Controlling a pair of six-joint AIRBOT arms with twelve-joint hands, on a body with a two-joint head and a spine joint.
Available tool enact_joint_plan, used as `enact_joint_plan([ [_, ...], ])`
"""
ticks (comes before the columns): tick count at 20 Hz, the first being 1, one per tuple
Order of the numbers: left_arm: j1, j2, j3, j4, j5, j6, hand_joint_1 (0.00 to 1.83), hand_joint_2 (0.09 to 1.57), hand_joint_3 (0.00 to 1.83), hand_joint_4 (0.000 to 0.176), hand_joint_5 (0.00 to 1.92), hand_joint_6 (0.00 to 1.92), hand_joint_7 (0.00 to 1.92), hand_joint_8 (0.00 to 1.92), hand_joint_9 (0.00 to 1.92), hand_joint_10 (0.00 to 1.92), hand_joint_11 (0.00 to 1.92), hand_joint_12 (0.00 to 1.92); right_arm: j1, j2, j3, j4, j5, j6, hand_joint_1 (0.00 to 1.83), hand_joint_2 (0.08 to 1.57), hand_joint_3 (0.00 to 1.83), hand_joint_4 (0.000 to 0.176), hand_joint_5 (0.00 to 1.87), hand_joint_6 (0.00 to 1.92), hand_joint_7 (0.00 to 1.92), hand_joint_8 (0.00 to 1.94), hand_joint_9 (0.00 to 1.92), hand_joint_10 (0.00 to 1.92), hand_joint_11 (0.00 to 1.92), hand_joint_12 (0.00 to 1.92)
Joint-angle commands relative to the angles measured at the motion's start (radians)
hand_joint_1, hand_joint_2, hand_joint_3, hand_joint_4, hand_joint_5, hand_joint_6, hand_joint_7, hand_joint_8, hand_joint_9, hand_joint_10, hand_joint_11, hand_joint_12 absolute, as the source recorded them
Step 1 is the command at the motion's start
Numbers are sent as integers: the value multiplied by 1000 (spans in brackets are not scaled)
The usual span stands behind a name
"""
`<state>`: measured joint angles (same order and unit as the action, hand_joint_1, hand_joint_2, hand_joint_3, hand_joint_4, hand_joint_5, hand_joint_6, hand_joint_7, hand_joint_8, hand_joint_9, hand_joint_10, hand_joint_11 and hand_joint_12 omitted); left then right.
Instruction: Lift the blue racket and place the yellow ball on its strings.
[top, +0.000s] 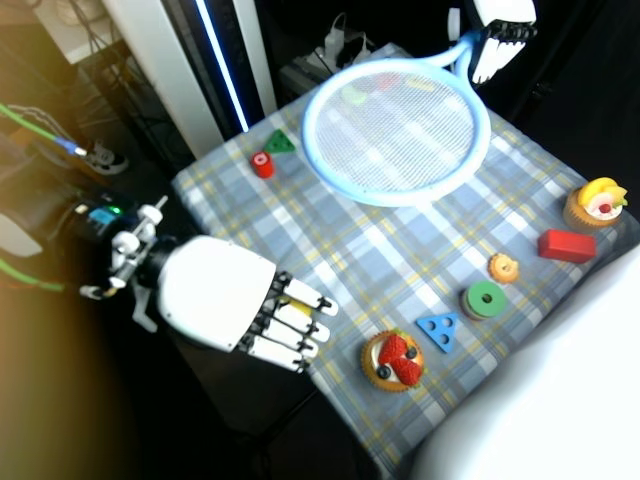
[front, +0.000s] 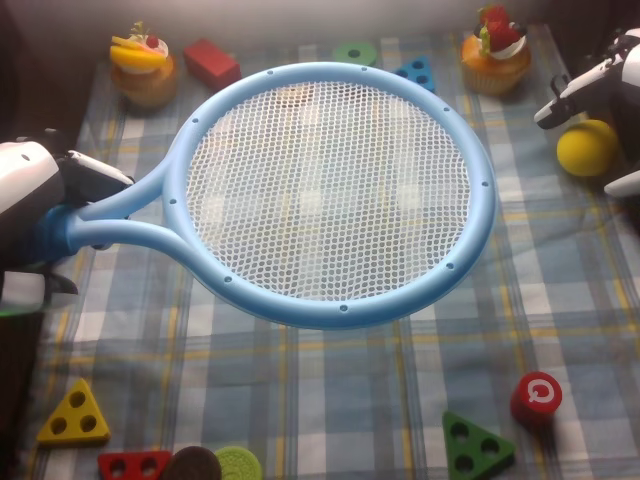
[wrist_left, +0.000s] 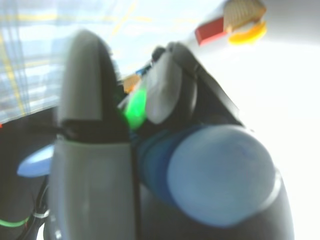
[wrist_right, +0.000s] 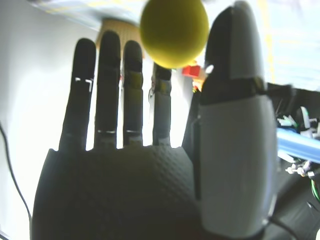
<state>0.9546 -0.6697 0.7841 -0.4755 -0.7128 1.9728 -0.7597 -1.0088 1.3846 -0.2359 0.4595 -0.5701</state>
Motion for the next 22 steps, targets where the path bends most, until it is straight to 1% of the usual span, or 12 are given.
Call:
enact_joint_plan([
  [1, -9, 1, -1, 13, -119, -6, 1615, 1253, 14, 176, 843, 1921, 1180, 1921, 1478, 1921, 1573, 1921, 8, -5, 7, 22, 89, -3, 1237, 952, 0, 32, 731, 8, 778, 34, 824, 75, 372, 1235],
  [4, -9, 1, -1, 13, -121, -6, 1677, 1238, 2, 176, 848, 1921, 1175, 1921, 1478, 1921, 1521, 1921, 8, -10, 10, 22, 89, -4, 1250, 957, 0, 0, 850, 9, 920, 74, 931, 152, 404, 1367],
  [5, -9, 1, -1, 13, -121, -6, 1690, 1223, 0, 176, 849, 1921, 1183, 1921, 1475, 1921, 1535, 1921, 8, -10, 10, 22, 89, -6, 1278, 1040, 6, 0, 1104, 326, 1045, 852, 983, 399, 517, 1350],
  [6, -9, 1, -1, 13, -121, -6, 1618, 1234, 1, 176, 866, 1921, 1210, 1921, 1493, 1921, 1548, 1921, 9, -10, 10, 22, 90, -7, 1371, 1063, 3, 0, 1226, 265, 1039, 1015, 981, 1107, 720, 1327],
  [8, -8, 1, -1, 13, -122, -6, 1630, 1211, 0, 176, 850, 1921, 1197, 1921, 1489, 1921, 1583, 1921, 20, -5, -3, 22, 125, -7, 1284, 1078, 0, 0, 1282, 185, 985, 1227, 914, 1130, 714, 1437],
  [10, -8, 1, -1, 13, -123, -6, 1672, 1192, 0, 176, 819, 1921, 1174, 1921, 1477, 1921, 1579, 1921, 33, 23, -42, 28, 205, -7, 1365, 1079, 0, 0, 1213, 350, 1001, 1068, 916, 1187, 698, 1359],
  [11, -8, 1, -1, 13, -124, -6, 1755, 1194, 0, 176, 788, 1921, 1118, 1921, 1437, 1921, 1549, 1921, 45, 46, -70, 27, 261, -8, 1276, 1083, 0, 0, 1271, 277, 935, 1251, 755, 1265, 500, 1704],
  [12, -8, 1, -1, 13, -124, -6, 1755, 1194, 0, 176, 788, 1921, 1118, 1921, 1437, 1921, 1549, 1921, 51, 61, -88, 27, 306, -11, 1276, 1083, 0, 0, 1271, 277, 935, 1251, 755, 1265, 500, 1704],
  [13, -8, 1, -1, 13, -124, -6, 1518, 1269, 12, 176, 816, 1921, 1175, 1921, 1462, 1921, 1571, 1921, 51, 63, -92, 27, 319, -12, 1359, 1091, 0, 0, 1127, 550, 984, 1055, 876, 1194, 622, 1364],
  [15, -8, 1, 1, 13, -124, -6, 1611, 1257, 0, 176, 833, 1921, 1202, 1921, 1490, 1921, 1587, 1921, 57, 92, -127, 17, 417, -14, 1373, 1116, 0, 0, 1023, 744, 951, 1091, 851, 1284, 671, 1229],
  [21, -9, -2, 2, 14, -123, -6, 1714, 1250, 3, 176, 843, 1921, 1155, 1921, 1474, 1921, 1575, 1921, 214, 100, -178, -231, 522, 78, 1379, 1083, 0, 0, 1095, 747, 1024, 920, 902, 1134, 711, 973],
  [22, -9, -4, 4, 15, -120, -6, 1668, 1267, 8, 176, 866, 1921, 1184, 1921, 1481, 1921, 1581, 1921, 233, 100, -177, -279, 522, 112, 1279, 1068, 0, 0, 1176, 547, 1039, 994, 927, 731, 636, 856],
])
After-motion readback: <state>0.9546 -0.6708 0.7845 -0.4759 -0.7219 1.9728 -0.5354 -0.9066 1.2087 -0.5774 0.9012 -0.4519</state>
